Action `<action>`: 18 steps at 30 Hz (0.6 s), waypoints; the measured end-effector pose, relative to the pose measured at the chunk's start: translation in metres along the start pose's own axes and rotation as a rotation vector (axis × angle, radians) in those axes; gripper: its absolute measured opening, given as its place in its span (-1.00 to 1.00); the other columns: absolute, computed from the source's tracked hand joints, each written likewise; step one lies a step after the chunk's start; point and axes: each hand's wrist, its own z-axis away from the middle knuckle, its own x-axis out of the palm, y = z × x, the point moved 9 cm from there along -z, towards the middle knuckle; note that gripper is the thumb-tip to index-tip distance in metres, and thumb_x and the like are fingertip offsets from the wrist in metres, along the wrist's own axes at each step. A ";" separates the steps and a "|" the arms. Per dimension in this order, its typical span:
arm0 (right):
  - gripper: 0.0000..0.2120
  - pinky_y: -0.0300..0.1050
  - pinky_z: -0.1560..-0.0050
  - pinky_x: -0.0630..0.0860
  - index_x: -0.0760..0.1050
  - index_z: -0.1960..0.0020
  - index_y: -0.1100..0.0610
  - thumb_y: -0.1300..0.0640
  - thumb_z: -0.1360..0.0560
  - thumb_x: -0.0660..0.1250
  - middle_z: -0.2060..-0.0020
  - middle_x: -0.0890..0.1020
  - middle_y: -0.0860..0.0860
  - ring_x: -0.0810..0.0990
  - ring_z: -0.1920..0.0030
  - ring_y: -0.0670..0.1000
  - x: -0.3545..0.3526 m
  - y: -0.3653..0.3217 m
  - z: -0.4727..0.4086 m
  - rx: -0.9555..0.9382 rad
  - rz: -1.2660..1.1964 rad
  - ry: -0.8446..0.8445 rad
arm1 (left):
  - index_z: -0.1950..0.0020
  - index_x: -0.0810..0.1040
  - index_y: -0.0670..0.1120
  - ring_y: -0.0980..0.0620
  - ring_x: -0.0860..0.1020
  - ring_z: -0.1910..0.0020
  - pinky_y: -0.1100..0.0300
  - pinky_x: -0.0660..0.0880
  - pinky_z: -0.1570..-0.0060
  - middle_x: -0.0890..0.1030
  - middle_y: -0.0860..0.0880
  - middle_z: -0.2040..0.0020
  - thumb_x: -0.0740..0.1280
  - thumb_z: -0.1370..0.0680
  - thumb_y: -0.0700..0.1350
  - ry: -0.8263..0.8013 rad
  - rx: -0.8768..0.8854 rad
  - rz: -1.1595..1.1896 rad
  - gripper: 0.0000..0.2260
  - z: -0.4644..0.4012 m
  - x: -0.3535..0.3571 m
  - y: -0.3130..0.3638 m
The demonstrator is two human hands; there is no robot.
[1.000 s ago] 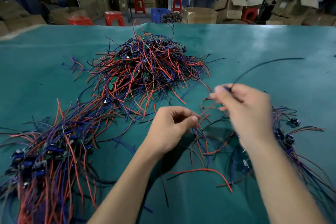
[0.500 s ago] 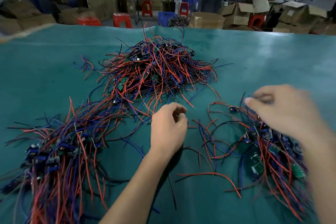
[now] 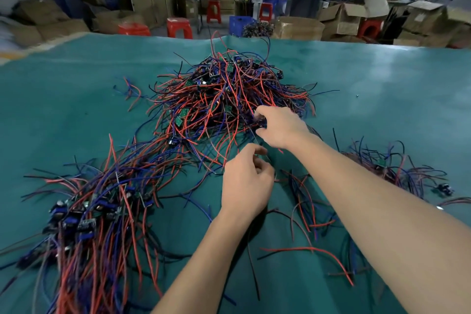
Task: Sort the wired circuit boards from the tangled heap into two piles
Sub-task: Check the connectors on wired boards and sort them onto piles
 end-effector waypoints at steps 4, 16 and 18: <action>-0.89 0.00 -0.02 0.48 0.51 -0.04 -0.12 -0.03 -0.56 0.43 -0.13 0.62 0.06 0.58 -0.12 0.23 -0.006 0.013 0.007 0.026 -0.065 0.060 | -0.09 0.59 -0.02 0.26 0.49 0.31 0.29 0.37 0.21 0.54 0.12 0.29 0.28 -0.52 -0.21 0.007 -0.009 0.004 -0.80 0.000 0.001 -0.001; -0.88 -0.13 0.44 0.46 0.58 0.12 -0.05 0.10 -0.56 0.45 0.42 0.58 -0.02 0.56 0.42 -0.02 -0.059 0.045 0.120 0.015 -0.929 0.277 | -0.06 0.57 0.09 0.00 0.64 0.22 0.12 0.57 0.05 0.69 0.01 0.18 0.32 -0.56 -0.20 -0.044 0.040 0.189 -0.81 -0.003 0.010 0.001; -0.87 -0.18 0.48 0.45 0.58 0.11 -0.01 0.17 -0.60 0.40 0.37 0.62 0.00 0.57 0.42 -0.01 -0.045 0.037 0.133 0.034 -1.205 0.200 | -0.12 0.54 0.16 -0.07 0.67 0.25 0.13 0.57 0.19 0.69 -0.05 0.15 0.31 -0.60 -0.19 -0.123 0.055 0.346 -0.76 -0.001 0.016 0.007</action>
